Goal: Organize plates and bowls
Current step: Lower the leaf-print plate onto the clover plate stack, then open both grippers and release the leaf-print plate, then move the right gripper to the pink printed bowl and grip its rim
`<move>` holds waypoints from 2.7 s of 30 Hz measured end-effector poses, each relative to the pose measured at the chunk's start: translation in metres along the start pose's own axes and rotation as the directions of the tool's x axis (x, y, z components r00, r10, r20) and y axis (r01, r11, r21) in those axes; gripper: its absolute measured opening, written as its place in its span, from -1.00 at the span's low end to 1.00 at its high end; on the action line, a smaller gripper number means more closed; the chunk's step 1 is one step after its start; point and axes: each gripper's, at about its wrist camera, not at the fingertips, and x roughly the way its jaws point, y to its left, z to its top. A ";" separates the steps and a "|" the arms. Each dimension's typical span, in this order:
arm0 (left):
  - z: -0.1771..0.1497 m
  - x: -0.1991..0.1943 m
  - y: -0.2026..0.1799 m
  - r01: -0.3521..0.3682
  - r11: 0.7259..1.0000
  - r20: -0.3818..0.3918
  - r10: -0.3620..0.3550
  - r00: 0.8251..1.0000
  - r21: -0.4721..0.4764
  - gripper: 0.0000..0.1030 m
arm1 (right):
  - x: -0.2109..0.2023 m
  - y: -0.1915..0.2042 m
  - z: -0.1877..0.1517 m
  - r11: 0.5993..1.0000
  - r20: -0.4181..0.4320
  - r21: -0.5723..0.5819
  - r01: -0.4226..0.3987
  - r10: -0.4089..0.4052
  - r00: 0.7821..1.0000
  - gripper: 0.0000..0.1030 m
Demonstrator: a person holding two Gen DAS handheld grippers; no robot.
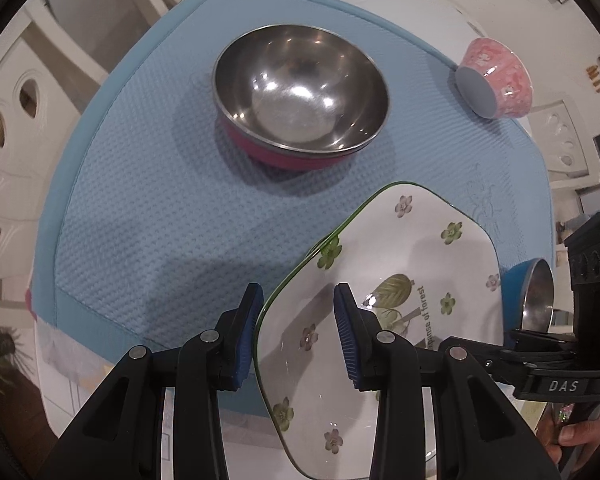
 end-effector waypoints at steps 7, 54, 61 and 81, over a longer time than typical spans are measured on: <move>-0.004 0.007 0.003 -0.005 1.000 -0.013 0.004 1.000 -0.023 -0.36 | 0.006 0.009 0.005 1.000 -0.011 -0.019 0.005 -0.006 1.000 0.02; 0.004 -0.020 -0.031 -0.217 0.976 -0.064 0.217 0.974 0.002 -0.13 | -0.062 0.008 0.025 1.000 0.081 -0.023 -0.018 0.020 0.997 0.22; 0.018 -0.044 -0.054 -0.206 0.978 -0.019 0.206 0.978 -0.015 0.16 | -0.096 -0.017 0.034 0.992 0.139 0.000 -0.124 0.123 0.983 0.22; 0.092 -0.051 -0.121 -0.139 0.990 0.052 0.139 0.989 0.000 0.15 | -0.146 -0.158 0.187 0.768 0.427 0.440 -0.465 0.276 0.861 0.22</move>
